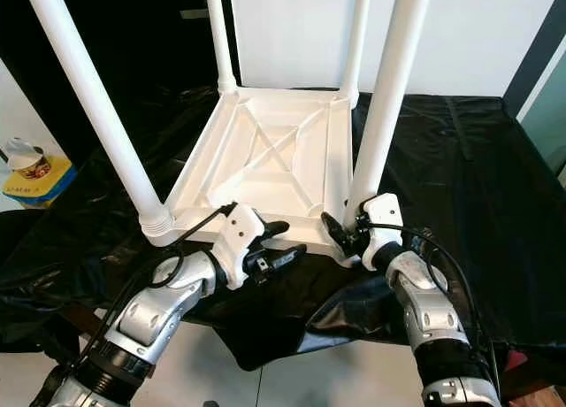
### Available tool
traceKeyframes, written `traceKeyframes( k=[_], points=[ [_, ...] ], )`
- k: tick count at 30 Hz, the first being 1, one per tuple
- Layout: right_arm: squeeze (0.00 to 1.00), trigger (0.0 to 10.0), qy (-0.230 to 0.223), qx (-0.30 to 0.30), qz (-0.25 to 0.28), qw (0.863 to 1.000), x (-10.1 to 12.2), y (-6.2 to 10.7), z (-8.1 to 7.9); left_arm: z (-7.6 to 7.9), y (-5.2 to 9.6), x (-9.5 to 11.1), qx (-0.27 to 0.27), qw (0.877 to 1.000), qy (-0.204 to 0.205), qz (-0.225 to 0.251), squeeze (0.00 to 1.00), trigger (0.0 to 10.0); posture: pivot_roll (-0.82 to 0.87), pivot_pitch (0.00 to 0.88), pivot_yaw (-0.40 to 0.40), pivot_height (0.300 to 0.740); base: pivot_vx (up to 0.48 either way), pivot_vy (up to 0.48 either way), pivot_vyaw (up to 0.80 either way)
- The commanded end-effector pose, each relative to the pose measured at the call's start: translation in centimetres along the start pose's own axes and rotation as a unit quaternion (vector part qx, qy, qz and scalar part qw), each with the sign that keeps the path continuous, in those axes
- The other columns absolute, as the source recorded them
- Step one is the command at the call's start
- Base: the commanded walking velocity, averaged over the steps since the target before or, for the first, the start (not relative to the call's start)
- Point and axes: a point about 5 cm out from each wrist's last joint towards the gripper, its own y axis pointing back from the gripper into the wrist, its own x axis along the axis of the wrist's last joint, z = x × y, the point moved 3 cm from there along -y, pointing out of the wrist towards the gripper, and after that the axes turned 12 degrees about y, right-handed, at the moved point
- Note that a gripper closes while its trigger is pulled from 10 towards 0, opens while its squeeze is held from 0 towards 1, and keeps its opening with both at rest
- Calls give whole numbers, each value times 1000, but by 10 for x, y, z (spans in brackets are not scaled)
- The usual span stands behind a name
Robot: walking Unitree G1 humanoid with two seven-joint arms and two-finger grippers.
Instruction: Building children table
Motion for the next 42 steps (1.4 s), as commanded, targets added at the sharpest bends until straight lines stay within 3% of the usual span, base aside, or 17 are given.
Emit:
traceKeyframes(
  k=[1, 5, 7, 10, 17, 21, 23, 26, 29, 31, 36, 42],
  points=[
    [0, 0, 8, 23, -11, 1000, -4, -3, -9, 5, -1, -4, -32, 999, -4, -14, 0, 10000, -95, 0, 2, 740, 0, 0, 0],
    [0, 196, 3, 12, -16, 1000, -9, -3, -8, 4, -1, -4, -34, 999, -8, -18, 0, 10000, -99, 0, 14, 740, 0, 0, 0],
    [0, 10000, -5, -7, -20, 1000, -11, -4, -7, 5, -1, -4, -37, 999, -8, -19, 0, 10000, -105, 0, 19, 740, 0, 0, 0],
    [0, 10000, -20, -54, -27, 998, -10, -6, -9, 8, -2, -5, -42, 999, -7, -19, 0, 10000, -115, 0, 23, 740, 0, 0, 0],
    [0, 10000, -32, -103, -33, 994, -10, -7, -16, 9, -6, -5, -45, 999, -6, -18, 0, 10000, -126, 0, 29, 740, 0, 0, 0],
    [0, 10000, -47, -209, -84, 973, -22, -4, -17, 8, -7, -8, -45, 999, -16, -25, 0, 10000, -130, 0, 36, 740, 0, 0, 0],
    [0, 10000, -46, -222, -88, 970, -23, -3, -17, 8, -7, -8, -45, 999, -16, -25, 0, 10000, -130, 0, 37, 740, 0, 0, 0],
    [0, 10000, -56, -286, -100, 951, -24, 4, -13, 5, -6, -9, -41, 998, -23, -30, 0, 10000, -126, 0, 40, 740, 0, 0, 0],
    [0, 10000, -60, -304, -104, 945, -24, 6, -12, 5, -6, -9, -41, 998, -23, -30, 0, 10000, -126, 0, 40, 740, 0, 0, 0],
    [0, 10000, -74, -338, -101, 933, -22, 9, -11, 5, -5, -8, -39, 999, -22, -29, 0, 10000, -127, 0, 43, 740, 0, 0, 0],
    [0, 10000, -69, -324, -62, 941, -4, 1, -21, 4, -4, -9, -36, 999, -20, -27, 0, 10000, -137, 0, 47, 740, 0, 0, 0],
    [0, 10000, -58, -332, -62, 939, 0, 3, -16, 4, -4, -10, -35, 999, -17, -27, 0, 10000, -139, 0, 37, 740, 0, 0, 0]
  ],
)
